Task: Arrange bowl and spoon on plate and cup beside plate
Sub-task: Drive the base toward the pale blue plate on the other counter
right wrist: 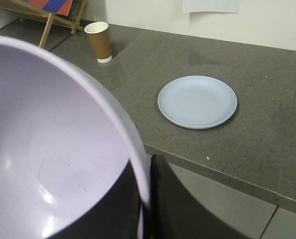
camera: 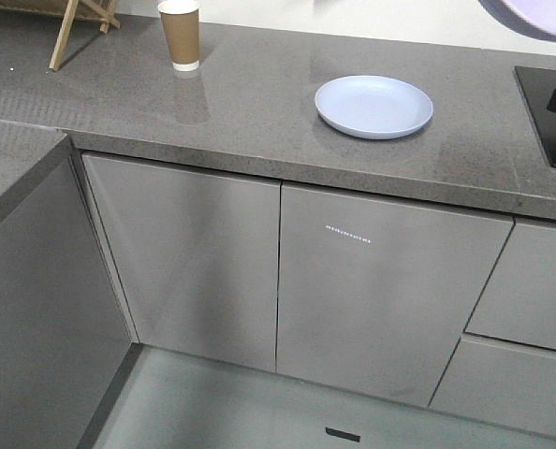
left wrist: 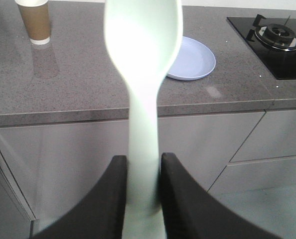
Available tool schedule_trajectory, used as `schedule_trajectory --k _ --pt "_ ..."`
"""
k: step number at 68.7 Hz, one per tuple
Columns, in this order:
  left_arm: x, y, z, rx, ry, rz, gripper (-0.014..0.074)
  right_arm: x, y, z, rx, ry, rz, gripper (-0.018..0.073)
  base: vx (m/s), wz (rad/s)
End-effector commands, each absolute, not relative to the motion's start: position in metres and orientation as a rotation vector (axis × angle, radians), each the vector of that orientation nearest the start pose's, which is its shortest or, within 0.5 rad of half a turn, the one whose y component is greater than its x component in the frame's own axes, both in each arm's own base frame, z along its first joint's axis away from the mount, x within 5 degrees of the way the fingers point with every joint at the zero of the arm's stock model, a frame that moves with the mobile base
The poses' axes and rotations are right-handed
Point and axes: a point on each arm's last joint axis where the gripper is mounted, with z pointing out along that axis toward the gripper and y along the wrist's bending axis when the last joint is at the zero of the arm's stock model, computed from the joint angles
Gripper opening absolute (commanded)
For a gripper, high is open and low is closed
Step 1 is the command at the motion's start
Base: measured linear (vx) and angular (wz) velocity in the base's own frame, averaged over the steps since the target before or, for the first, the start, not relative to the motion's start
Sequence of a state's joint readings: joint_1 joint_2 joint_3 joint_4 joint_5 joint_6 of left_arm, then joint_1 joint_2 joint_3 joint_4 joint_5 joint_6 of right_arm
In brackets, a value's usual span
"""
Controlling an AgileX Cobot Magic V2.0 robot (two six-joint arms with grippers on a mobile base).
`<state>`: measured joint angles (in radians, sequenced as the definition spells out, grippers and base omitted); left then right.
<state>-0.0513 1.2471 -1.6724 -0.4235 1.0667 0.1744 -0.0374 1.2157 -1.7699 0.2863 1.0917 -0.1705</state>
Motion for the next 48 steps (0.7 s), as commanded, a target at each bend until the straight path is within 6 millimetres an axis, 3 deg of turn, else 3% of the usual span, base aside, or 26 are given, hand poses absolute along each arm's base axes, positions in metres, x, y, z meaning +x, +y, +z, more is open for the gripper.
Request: schedule_trajectory --k 1,48 --pt "0.2181 -0.0457 0.5207 0.223 1.954 -0.464 -0.0007 0.1975 0.0147 0.5484 -0.143 1.875 0.207 -0.0010 0.10 0.06" --pt "0.2181 -0.0457 0.5207 0.223 1.954 -0.464 -0.0007 0.1975 0.0147 0.5484 -0.143 1.875 0.207 -0.0010 0.11 0.00"
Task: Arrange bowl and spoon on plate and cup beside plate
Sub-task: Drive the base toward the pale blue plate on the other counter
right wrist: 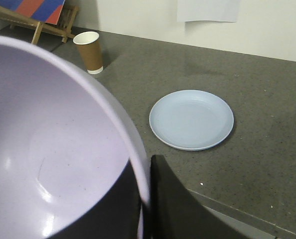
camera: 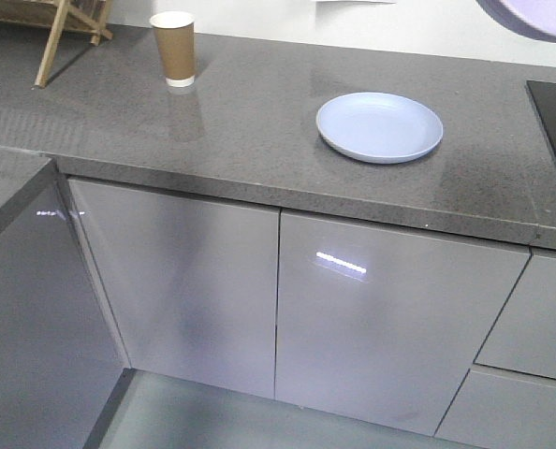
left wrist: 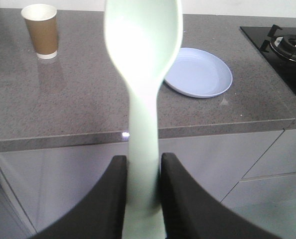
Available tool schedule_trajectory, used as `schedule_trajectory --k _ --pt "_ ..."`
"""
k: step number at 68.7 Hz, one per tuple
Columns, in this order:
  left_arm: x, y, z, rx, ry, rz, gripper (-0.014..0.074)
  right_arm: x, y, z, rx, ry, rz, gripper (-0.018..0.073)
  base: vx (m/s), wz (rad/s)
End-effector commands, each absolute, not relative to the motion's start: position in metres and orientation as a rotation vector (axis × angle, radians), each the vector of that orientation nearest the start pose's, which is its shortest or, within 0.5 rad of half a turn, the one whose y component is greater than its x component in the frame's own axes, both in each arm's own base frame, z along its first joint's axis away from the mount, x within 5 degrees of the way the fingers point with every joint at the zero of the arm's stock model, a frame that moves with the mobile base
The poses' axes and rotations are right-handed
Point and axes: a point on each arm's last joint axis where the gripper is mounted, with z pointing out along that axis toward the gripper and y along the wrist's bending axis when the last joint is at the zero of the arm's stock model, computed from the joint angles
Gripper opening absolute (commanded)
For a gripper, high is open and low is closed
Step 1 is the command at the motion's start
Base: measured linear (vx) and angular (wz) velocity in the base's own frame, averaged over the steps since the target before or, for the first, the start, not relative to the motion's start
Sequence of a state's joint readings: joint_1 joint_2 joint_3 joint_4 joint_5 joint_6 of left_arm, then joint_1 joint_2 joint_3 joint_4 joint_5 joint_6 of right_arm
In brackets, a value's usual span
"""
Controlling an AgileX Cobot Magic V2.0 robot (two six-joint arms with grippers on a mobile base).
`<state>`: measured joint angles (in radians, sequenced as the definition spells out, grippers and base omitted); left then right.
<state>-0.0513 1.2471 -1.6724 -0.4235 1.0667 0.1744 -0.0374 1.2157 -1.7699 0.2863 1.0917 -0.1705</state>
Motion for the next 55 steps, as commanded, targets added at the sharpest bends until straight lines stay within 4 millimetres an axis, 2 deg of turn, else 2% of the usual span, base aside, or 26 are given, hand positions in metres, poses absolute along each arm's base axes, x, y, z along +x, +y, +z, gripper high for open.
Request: schedule_trajectory --k 1,55 --pt "0.2181 -0.0457 0.5207 0.223 1.954 -0.464 -0.0007 0.1975 0.0147 0.5484 -0.143 1.875 0.207 -0.0010 0.10 -0.16" --pt "0.2181 -0.0457 0.5207 0.223 1.954 -0.464 -0.0007 0.1975 0.0147 0.5484 -0.143 1.875 0.207 -0.0010 0.10 -0.10"
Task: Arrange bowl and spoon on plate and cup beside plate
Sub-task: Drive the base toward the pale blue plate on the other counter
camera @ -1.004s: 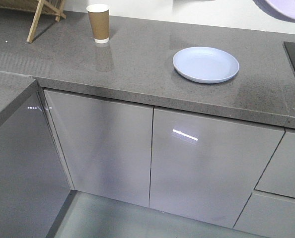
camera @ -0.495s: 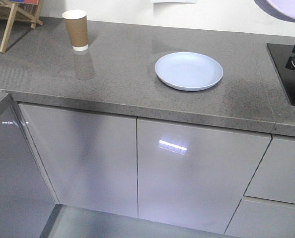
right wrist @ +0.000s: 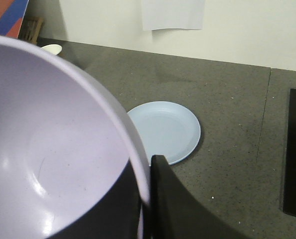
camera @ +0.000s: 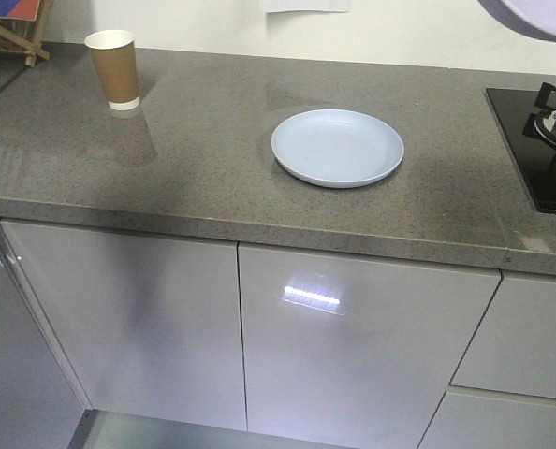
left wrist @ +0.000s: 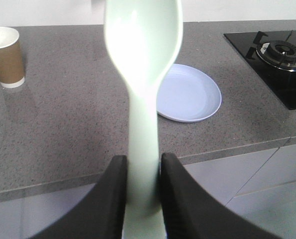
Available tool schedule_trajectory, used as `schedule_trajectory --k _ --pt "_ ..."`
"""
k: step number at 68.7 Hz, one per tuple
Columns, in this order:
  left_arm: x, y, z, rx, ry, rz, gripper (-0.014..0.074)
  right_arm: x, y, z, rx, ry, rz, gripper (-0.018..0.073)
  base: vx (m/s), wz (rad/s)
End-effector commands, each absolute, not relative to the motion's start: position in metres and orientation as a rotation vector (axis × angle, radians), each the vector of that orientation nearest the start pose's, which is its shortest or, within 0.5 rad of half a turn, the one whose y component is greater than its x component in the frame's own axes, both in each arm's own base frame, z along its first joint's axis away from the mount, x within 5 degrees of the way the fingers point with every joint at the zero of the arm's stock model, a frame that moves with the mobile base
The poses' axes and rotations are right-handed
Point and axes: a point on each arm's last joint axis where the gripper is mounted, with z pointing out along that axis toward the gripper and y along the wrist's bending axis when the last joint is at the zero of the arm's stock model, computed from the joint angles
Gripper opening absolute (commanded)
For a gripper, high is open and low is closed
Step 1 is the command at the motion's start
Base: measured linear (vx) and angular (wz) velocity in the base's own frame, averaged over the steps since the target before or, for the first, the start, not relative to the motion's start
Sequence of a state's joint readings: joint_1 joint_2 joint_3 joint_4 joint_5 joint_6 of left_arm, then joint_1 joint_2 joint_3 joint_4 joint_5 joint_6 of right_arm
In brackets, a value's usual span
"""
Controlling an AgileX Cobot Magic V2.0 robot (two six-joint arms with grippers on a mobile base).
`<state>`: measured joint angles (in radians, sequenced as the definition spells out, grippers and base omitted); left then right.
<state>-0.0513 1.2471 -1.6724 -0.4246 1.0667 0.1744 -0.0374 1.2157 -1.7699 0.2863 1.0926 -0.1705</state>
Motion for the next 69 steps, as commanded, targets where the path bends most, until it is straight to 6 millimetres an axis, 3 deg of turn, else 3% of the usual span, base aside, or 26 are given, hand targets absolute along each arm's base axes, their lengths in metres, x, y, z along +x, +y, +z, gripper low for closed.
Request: schedule_trajectory --k 1,69 --pt "0.2181 -0.0457 0.5207 0.223 1.954 -0.464 -0.0007 0.1975 0.0147 0.5484 -0.143 1.875 0.207 -0.0010 0.08 -0.10" --pt "0.2181 -0.0457 0.5207 0.223 1.954 -0.464 -0.0007 0.1975 0.0147 0.5484 -0.143 1.875 0.207 -0.0010 0.05 -0.05"
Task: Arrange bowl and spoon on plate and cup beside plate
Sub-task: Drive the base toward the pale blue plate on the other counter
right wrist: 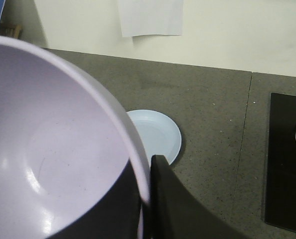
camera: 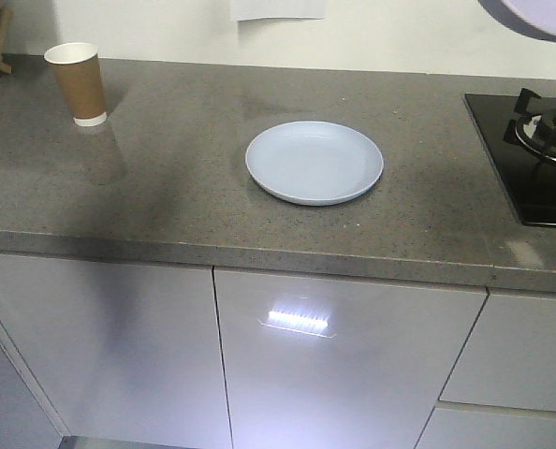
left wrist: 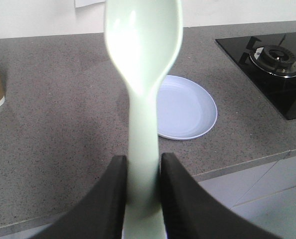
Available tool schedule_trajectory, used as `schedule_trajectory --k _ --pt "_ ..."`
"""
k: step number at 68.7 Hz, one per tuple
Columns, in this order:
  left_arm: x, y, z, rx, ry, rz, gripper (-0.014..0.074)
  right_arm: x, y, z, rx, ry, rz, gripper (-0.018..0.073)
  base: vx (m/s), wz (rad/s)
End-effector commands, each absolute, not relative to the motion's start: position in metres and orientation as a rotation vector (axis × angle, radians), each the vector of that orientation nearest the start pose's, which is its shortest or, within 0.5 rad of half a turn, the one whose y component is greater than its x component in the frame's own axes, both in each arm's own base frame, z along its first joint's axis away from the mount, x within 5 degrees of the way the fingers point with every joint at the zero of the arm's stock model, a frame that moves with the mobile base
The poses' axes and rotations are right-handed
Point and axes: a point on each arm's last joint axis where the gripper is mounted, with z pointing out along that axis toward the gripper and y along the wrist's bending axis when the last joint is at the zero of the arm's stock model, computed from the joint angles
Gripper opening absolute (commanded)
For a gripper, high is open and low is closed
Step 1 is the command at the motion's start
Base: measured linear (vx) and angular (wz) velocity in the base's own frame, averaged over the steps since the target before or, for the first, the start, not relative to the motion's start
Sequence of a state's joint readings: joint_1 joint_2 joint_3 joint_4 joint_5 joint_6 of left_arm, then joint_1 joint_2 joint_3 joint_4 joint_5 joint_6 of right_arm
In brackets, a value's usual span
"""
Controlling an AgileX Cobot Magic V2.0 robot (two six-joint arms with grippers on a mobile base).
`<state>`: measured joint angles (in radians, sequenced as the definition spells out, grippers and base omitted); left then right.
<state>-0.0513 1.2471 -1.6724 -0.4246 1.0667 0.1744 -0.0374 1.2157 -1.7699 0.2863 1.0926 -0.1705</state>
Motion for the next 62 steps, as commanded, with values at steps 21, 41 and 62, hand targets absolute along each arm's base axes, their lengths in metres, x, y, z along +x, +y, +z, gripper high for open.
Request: schedule_trajectory --k 21,41,62 --pt "0.2181 -0.0457 0.5207 0.223 1.954 -0.464 -0.0007 0.1975 0.0147 0.5484 -0.143 1.875 0.207 -0.0010 0.04 0.01" --pt "0.2181 -0.0457 0.5207 0.223 1.954 -0.464 -0.0007 0.1975 0.0147 0.5484 -0.143 1.875 0.207 -0.0010 0.06 0.04" --pt "0.2181 -0.0457 0.5207 0.223 1.954 -0.464 -0.0007 0.1975 0.0147 0.5484 -0.143 1.875 0.207 -0.0010 0.07 0.00"
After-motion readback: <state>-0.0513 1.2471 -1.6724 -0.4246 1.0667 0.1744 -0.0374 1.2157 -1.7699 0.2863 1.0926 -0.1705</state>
